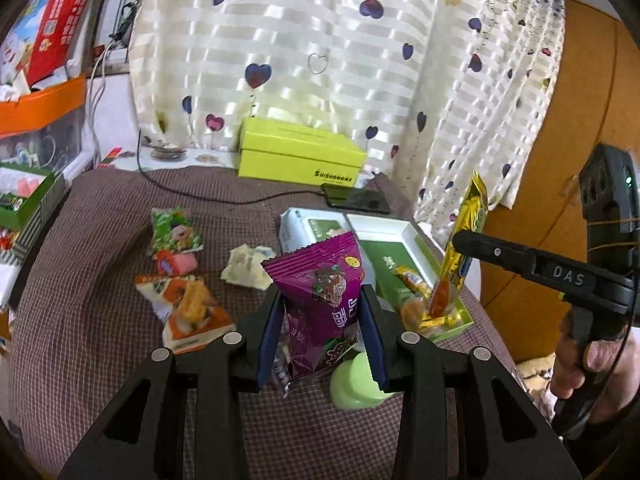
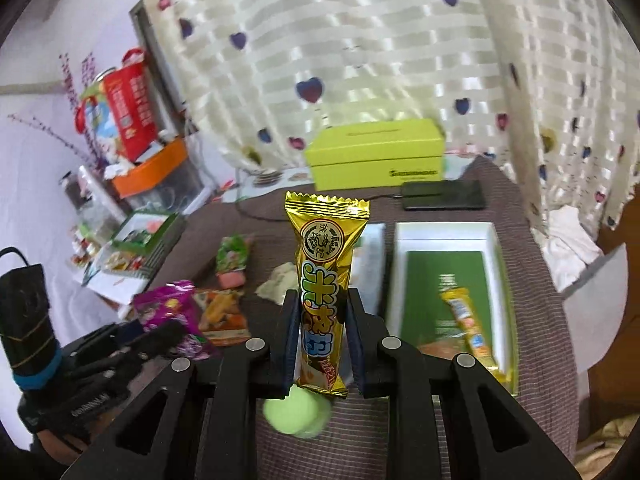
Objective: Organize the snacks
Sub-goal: 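Lower the gold wafer stick into the gift box and open the right tool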
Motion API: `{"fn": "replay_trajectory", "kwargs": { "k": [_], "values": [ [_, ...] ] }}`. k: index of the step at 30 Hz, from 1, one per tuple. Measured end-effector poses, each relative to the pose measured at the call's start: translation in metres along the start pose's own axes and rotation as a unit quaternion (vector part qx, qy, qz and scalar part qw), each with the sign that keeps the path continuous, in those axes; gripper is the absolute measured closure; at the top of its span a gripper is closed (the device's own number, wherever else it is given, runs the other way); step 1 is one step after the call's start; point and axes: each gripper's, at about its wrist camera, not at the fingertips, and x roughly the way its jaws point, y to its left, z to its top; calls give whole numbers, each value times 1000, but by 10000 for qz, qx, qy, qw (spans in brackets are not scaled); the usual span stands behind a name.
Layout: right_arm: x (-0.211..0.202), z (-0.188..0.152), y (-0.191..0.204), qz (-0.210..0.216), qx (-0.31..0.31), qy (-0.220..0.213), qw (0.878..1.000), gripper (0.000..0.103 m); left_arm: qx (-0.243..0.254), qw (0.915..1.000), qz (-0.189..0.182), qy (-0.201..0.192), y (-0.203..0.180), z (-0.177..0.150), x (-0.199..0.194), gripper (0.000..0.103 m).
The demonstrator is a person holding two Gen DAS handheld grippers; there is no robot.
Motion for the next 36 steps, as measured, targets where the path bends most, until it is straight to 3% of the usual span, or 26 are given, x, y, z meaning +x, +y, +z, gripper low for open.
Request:
{"fn": "replay_trajectory", "kwargs": {
  "k": [19, 36],
  "values": [
    [1, -16, -94, -472, 686, -1, 9965, 82, 250, 9993, -222, 139, -39, 8, 22, 64],
    [89, -34, -93, 31, 810, 855, 9930, 82, 301, 9986, -238, 374, -43, 8, 46, 64]
  ]
}}
